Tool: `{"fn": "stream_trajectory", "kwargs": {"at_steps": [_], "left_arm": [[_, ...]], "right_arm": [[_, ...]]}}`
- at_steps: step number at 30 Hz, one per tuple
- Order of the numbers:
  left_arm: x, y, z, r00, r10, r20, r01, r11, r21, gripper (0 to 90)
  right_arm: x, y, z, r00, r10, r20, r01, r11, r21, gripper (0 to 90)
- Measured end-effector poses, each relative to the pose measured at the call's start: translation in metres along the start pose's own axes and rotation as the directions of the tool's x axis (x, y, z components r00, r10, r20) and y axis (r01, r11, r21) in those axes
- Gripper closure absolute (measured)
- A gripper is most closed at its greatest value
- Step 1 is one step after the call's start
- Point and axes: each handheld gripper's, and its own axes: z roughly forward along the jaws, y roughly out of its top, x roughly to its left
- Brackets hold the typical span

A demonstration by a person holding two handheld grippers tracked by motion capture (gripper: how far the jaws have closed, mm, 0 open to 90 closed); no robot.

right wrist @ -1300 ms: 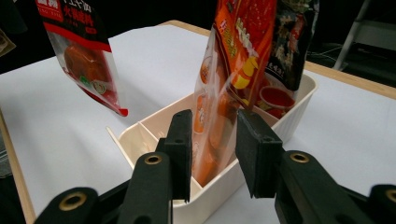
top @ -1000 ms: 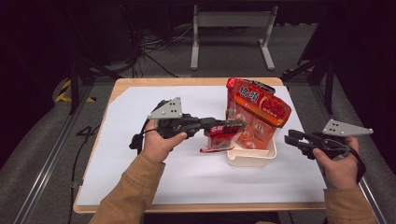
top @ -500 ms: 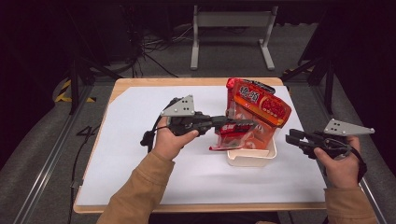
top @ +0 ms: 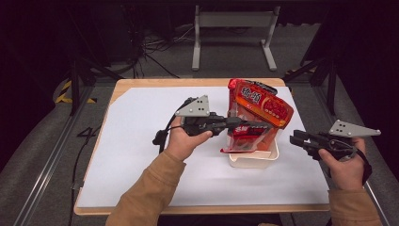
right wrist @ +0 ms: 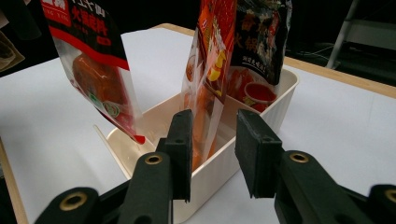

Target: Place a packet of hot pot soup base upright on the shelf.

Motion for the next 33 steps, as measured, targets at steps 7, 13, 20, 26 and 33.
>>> {"fn": "stream_trajectory", "kwargs": {"at_steps": [7,13,20,26,33], "left_arm": [[0.0,-0.001,0.014,0.9999,0.0,0.011,0.0,1.0,-0.005,90.0],[-0.002,-0.002,0.025,0.9997,0.009,0.021,-0.009,0.9999,-0.008,90.0],[-0.002,-0.005,0.034,0.9995,0.014,0.027,-0.013,0.9997,-0.019,90.0],[-0.001,-0.012,0.039,0.9996,0.01,0.027,-0.01,0.9996,-0.025,90.0],[0.003,-0.018,0.039,0.9997,0.003,0.026,-0.003,0.9997,-0.026,90.0]], "right_arm": [[-0.003,-0.001,-0.002,0.9999,0.012,0.005,-0.012,1.0,-0.004,66.9],[-0.004,-0.002,-0.002,0.9999,0.01,0.005,-0.01,1.0,-0.004,66.9],[-0.005,-0.003,-0.003,0.9999,0.013,0.006,-0.013,1.0,-0.003,66.9],[-0.005,-0.004,-0.002,0.9998,0.017,0.005,-0.017,1.0,0.0,66.9],[-0.003,-0.003,0.0,0.9999,0.016,-0.001,-0.016,1.0,0.0,66.9]]}}
